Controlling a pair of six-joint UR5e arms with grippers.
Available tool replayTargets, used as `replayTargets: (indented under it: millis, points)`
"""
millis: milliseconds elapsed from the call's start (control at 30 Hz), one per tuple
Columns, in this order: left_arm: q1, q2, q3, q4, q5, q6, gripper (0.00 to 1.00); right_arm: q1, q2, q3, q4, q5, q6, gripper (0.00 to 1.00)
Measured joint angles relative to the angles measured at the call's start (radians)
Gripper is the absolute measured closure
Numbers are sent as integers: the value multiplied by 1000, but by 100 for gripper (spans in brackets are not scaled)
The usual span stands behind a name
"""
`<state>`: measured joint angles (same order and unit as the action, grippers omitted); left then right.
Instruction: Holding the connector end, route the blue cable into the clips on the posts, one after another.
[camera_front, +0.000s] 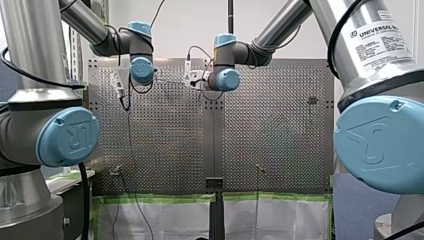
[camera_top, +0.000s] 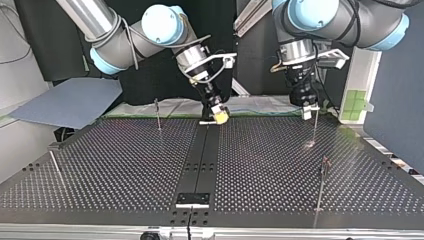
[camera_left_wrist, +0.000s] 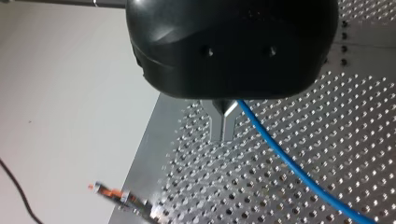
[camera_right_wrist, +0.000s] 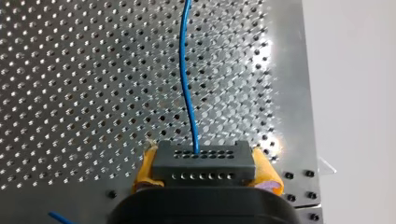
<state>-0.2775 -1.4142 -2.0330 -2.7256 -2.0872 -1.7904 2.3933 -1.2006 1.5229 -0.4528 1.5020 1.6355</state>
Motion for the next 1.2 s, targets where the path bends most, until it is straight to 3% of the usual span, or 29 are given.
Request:
replayTargets:
  millis: [233, 500, 900, 1200]
  points:
    - [76, 5, 7, -8, 74, -2, 100, 2, 0, -49, 29, -10, 2, 100]
    - [152, 5, 55, -43, 133, -1, 100, 2, 1, -93, 42, -22, 24, 100]
    - [180, -2, 156, -86, 156, -3, 100, 2, 6, -147, 52, -36, 48, 100]
    - [199, -7, 169, -91, 176, -7, 100, 6, 16, -201, 68, -45, 54, 100]
